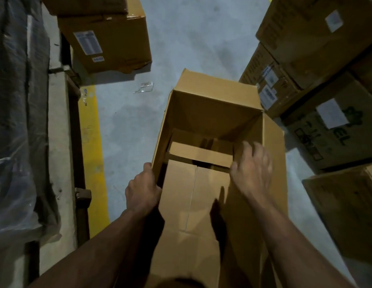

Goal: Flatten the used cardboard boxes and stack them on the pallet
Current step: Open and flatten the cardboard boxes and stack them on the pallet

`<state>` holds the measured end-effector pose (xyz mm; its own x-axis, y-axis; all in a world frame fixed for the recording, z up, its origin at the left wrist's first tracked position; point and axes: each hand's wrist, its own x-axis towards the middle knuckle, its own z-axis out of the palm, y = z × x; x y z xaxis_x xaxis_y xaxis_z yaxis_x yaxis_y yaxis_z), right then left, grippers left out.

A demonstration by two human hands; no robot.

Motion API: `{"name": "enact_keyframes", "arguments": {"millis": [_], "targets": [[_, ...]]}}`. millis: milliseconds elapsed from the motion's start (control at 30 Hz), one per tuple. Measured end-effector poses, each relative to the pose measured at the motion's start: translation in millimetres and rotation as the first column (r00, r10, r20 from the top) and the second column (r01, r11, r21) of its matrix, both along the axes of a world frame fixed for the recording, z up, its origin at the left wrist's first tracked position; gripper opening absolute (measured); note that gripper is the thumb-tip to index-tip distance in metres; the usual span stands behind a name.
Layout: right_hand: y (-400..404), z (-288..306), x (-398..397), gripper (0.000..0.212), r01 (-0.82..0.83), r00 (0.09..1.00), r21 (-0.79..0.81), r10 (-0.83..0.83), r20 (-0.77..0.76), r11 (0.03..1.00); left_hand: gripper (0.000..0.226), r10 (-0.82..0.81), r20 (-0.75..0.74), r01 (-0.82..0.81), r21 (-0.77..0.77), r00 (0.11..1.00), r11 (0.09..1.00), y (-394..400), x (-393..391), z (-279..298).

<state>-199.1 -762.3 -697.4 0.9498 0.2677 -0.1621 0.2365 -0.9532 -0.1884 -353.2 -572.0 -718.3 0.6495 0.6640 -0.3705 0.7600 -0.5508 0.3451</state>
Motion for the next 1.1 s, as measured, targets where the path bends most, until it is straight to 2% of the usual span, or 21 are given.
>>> {"name": "enact_keyframes", "arguments": {"millis": [67,133,200,267,333,600,733,800,900,967,1033,1100], "targets": [[-25,-3,-34,0.081,0.142,0.99,0.005,-0.142,-0.026,0.99,0.033,-0.004,-0.018,0.004,0.006,1.0,1.0,2,0,2],[-45,-6,-63,0.086,0.323,0.94,0.049,-0.315,-0.129,0.945,0.031,-0.001,-0.037,0.001,0.004,0.999,1.0,4,-1,4],[-63,-10,-88,0.07,0.452,0.869,0.067,-0.422,-0.257,0.89,0.029,0.0,-0.034,0.0,0.001,0.999,1.0,5,-1,5],[-73,-11,-108,0.048,0.508,0.812,0.017,-0.472,-0.345,0.861,0.025,-0.006,-0.03,0.006,-0.002,1.0,1.0,5,-3,4],[-78,-10,-120,0.043,0.52,0.785,-0.005,-0.48,-0.392,0.854,0.023,-0.017,-0.019,0.017,-0.003,1.0,1.0,8,-5,2],[-88,-6,-108,0.029,0.478,0.783,0.076,-0.385,-0.489,0.875,0.017,-0.057,0.028,0.058,-0.011,0.998,0.998,13,-8,-2],[-88,1,-109,0.025,0.471,0.782,0.109,-0.356,-0.512,0.876,0.043,-0.004,0.018,0.005,-0.047,1.0,0.999,12,-16,1],[-87,7,-113,0.019,0.484,0.797,0.151,-0.362,-0.483,0.862,0.041,0.017,0.012,-0.017,-0.021,1.0,1.0,8,-25,4],[-81,21,-115,0.015,0.5,0.808,0.185,-0.38,-0.45,0.846,0.04,0.019,0.064,-0.021,0.04,0.998,0.999,5,-34,12],[-77,35,-117,0.015,0.511,0.813,0.22,-0.384,-0.439,0.831,0.052,-0.051,0.082,0.044,0.088,0.995,0.995,3,-40,24],[-74,51,-117,0.014,0.518,0.819,0.264,-0.382,-0.429,0.813,0.071,-0.189,-0.017,0.187,0.249,0.982,0.95,-1,-46,40],[-72,71,-122,0.014,0.51,0.83,0.296,-0.372,-0.417,0.808,0.079,-0.318,-0.119,0.338,0.404,0.941,0.85,-9,-54,58]]}}
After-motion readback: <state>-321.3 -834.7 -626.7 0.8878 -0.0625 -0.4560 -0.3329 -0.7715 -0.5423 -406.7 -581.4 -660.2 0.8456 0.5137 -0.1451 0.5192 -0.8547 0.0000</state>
